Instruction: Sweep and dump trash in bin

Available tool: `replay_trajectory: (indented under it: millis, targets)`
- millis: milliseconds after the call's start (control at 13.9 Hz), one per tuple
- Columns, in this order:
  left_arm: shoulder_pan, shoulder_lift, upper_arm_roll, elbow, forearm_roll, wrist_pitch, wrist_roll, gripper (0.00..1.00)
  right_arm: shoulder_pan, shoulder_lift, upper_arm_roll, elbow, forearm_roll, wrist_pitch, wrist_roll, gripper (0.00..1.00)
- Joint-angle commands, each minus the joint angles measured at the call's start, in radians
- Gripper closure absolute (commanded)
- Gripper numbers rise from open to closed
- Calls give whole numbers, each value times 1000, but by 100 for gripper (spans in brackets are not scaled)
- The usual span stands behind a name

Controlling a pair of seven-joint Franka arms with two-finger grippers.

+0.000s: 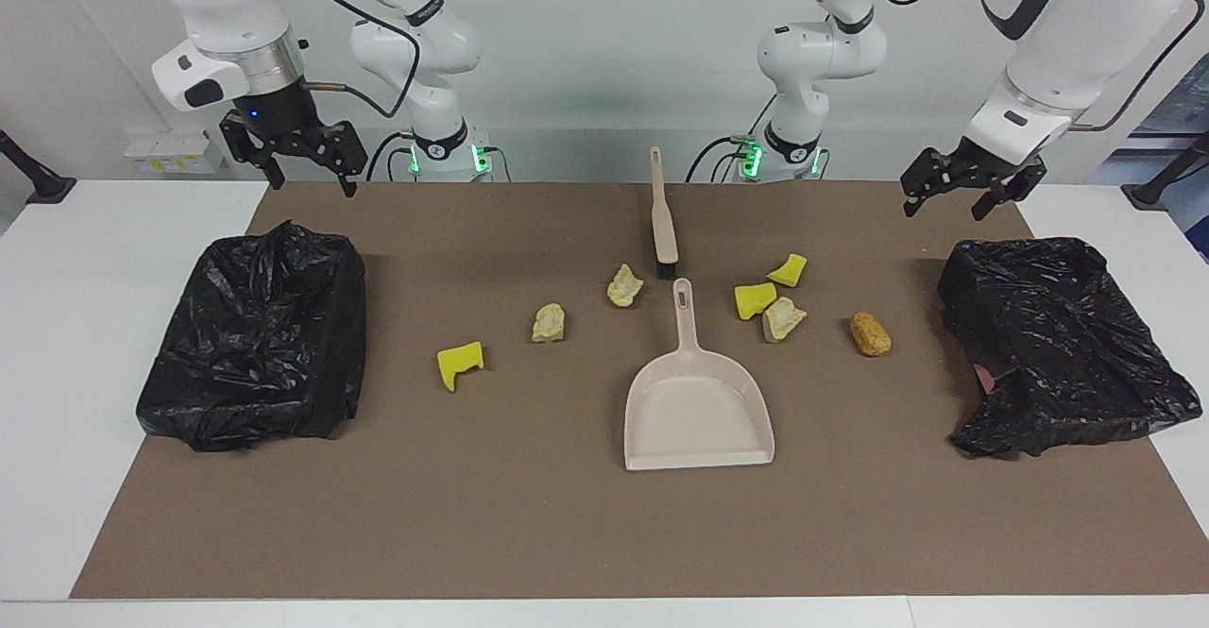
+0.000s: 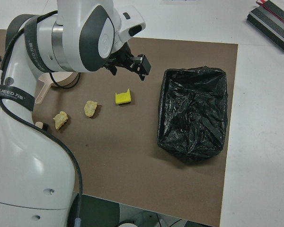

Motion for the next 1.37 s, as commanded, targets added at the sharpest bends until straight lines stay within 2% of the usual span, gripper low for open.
replay_trajectory:
  millis: [0,432,720,863,1151,1295]
  targets:
    - [-5,-23,4,-23,8,-11,16,0,-10,25,5,38,29,-27,15,0]
    - [-4,-27,4,-27,1,-17,41,0,-2,17,7,19,41,-10,12,0]
    - [-30,-27,1,-102,-78,11,61,0,27,14,17,-4,55,22,27,0]
    - [-51,-65,1,-176,-86,40,62,0,55,19,20,-30,55,80,38,0]
    - [-204,-183,1,-427,-92,166,50,0,131,75,20,-22,54,143,62,0]
    - [-289,-213,1,-507,-92,213,-3,0,195,112,20,-16,53,179,100,0]
